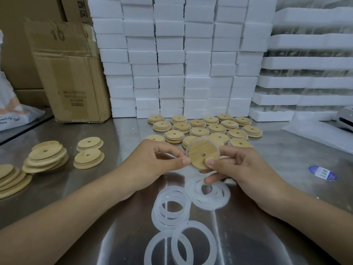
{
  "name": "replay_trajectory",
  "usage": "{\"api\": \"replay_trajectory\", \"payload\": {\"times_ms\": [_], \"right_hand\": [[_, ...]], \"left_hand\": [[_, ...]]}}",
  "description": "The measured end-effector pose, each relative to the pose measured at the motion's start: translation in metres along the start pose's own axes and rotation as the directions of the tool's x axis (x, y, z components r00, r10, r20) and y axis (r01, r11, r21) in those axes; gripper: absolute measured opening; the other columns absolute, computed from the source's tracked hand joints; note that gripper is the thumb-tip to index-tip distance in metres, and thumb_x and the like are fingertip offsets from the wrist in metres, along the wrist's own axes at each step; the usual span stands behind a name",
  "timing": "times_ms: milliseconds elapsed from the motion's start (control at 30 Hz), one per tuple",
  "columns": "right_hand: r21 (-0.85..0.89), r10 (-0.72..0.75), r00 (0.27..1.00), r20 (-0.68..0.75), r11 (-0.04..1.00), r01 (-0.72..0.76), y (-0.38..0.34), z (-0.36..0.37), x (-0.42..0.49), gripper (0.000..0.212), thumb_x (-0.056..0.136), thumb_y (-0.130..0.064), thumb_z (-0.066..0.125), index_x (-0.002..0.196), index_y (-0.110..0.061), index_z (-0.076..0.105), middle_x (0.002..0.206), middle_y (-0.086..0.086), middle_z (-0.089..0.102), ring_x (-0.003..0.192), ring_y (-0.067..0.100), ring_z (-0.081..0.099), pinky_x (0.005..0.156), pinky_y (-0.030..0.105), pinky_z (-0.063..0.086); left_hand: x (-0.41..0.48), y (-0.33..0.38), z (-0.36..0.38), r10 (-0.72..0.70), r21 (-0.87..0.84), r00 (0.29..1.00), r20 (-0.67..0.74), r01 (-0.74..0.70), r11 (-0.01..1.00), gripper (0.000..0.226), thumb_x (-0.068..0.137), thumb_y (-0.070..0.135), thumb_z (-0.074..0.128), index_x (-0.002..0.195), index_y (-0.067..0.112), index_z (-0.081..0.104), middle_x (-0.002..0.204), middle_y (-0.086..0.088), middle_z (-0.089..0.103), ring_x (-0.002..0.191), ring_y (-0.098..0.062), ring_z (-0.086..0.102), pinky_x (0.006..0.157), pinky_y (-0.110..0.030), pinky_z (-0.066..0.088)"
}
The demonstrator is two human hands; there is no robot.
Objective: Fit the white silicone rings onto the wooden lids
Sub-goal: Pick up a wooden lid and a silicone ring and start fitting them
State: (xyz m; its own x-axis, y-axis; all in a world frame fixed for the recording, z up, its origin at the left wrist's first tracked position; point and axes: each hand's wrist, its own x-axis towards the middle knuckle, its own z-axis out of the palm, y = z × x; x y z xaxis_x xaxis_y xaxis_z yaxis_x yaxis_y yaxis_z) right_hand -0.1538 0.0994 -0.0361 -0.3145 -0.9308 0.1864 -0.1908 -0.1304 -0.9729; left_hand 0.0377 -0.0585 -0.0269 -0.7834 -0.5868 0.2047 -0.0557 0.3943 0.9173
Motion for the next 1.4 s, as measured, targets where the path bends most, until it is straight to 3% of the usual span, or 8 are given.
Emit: {"api": "replay_trajectory", "payload": {"times_ms": [233,333,500,700,1000,1167,1300,1400], "right_hand": [[0.002,0.012,1.000,-0.001,1.000,-0.012,-0.001,0.001,0.000,0.021,0.090,-0.032,0.076,0.108,-0.023,0.082,0.102,0.009,0.083,0.085,0.030,0.081,0.082,0.022,0.060],[0.001,0.018,1.000,-0.008,1.000,-0.018,-0.002,0.001,0.001,0.022,0.089,-0.035,0.074,0.107,-0.024,0.083,0.102,0.008,0.083,0.083,0.027,0.081,0.081,0.020,0.060],[0.030,0.034,0.999,-0.036,0.999,-0.033,-0.002,-0.001,0.003,0.030,0.088,-0.040,0.074,0.111,-0.023,0.082,0.107,0.007,0.082,0.079,0.023,0.080,0.086,0.031,0.061],[0.026,0.073,0.996,-0.047,0.997,-0.072,0.000,-0.004,0.004,0.044,0.082,-0.044,0.080,0.116,-0.017,0.078,0.111,0.007,0.081,0.092,0.030,0.080,0.099,0.045,0.057],[0.016,0.047,0.998,-0.050,0.999,-0.047,0.003,-0.003,0.004,0.049,0.081,-0.044,0.079,0.118,-0.012,0.074,0.111,0.006,0.081,0.085,0.028,0.081,0.090,0.030,0.062],[0.037,0.040,0.999,-0.034,0.999,-0.039,0.002,-0.004,0.004,0.039,0.087,-0.040,0.080,0.115,-0.013,0.077,0.113,0.009,0.081,0.100,0.033,0.079,0.097,0.042,0.062],[0.024,0.033,0.998,-0.045,0.999,-0.032,0.002,-0.003,0.005,0.038,0.091,-0.044,0.073,0.114,-0.016,0.081,0.113,0.011,0.080,0.100,0.031,0.078,0.107,0.050,0.051],[0.007,0.041,0.998,-0.043,0.999,-0.041,0.002,-0.004,0.006,0.037,0.090,-0.041,0.071,0.114,-0.015,0.080,0.115,0.011,0.079,0.094,0.029,0.078,0.110,0.052,0.049]], "left_hand": [[0.000,-0.002,0.004,-0.004,-0.050,1.000,-0.002,0.004,0.999,0.013,0.080,0.029,0.089,0.089,0.020,0.088,0.104,0.006,0.083,0.100,-0.009,0.078,0.086,-0.016,0.058],[0.002,0.000,0.002,-0.044,-0.054,0.999,0.023,0.045,0.998,0.013,0.083,0.031,0.087,0.090,0.021,0.088,0.108,0.006,0.083,0.101,-0.006,0.076,0.081,-0.014,0.055],[0.004,0.003,0.006,-0.079,-0.068,0.997,0.011,0.080,0.994,0.029,0.078,0.050,0.084,0.095,0.027,0.087,0.112,-0.011,0.079,0.095,-0.014,0.062,0.084,-0.032,0.048],[0.001,0.001,0.013,-0.077,-0.099,0.997,0.026,0.079,0.992,0.011,0.084,0.038,0.087,0.092,0.031,0.088,0.099,0.009,0.083,0.089,0.006,0.072,0.076,-0.007,0.049],[0.002,0.003,0.019,-0.131,-0.038,0.991,-0.028,0.130,0.991,0.008,0.089,0.035,0.084,0.092,0.028,0.088,0.097,0.002,0.084,0.100,-0.010,0.076,0.090,-0.023,0.052],[0.001,0.000,0.017,-0.089,-0.158,0.996,0.010,0.090,0.983,0.007,0.092,0.026,0.083,0.094,0.022,0.088,0.093,0.014,0.083,0.078,0.014,0.068,0.067,0.000,0.044],[0.000,-0.001,0.018,-0.074,-0.185,0.996,-0.057,0.062,0.981,0.009,0.094,0.026,0.079,0.090,0.024,0.087,0.101,0.011,0.083,0.090,0.012,0.070,0.070,-0.002,0.044],[0.001,-0.001,0.018,-0.108,-0.188,0.990,-0.088,0.090,0.978,0.010,0.094,0.031,0.078,0.088,0.031,0.087,0.100,0.011,0.082,0.093,0.007,0.070,0.080,-0.017,0.045]]}}
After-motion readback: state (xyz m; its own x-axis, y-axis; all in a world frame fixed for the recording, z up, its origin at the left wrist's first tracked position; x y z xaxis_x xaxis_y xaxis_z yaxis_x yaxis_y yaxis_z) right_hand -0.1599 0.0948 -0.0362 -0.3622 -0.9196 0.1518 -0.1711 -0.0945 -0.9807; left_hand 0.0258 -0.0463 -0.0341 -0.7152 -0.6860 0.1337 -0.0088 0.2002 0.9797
